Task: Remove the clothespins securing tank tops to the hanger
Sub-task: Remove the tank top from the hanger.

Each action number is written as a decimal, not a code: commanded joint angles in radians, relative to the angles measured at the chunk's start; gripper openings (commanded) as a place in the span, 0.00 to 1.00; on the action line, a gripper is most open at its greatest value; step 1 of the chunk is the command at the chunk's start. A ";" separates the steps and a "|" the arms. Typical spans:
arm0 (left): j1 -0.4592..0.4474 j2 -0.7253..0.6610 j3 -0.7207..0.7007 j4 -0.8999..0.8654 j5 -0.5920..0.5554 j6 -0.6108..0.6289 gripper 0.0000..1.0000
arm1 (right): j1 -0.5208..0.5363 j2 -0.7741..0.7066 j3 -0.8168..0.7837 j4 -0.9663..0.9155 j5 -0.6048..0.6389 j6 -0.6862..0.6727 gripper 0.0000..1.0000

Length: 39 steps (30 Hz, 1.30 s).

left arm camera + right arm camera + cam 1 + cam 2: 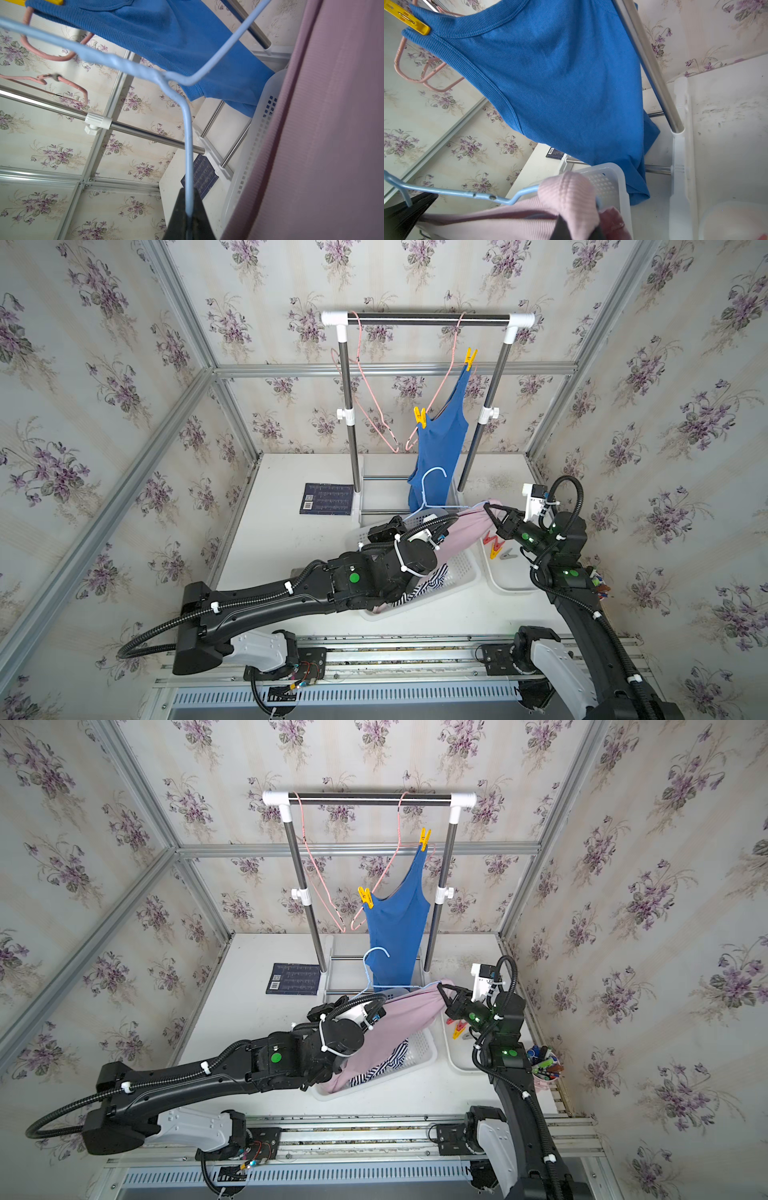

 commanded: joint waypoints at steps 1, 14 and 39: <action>0.003 -0.021 -0.006 -0.063 -0.049 0.010 0.00 | -0.035 0.013 -0.007 0.052 0.073 0.046 0.00; 0.030 -0.034 -0.016 -0.065 -0.071 0.011 0.00 | -0.148 0.020 -0.053 0.098 0.044 0.114 0.03; 0.094 0.006 0.398 -0.269 0.320 -0.085 0.01 | 0.002 0.039 -0.158 0.230 0.048 0.129 0.00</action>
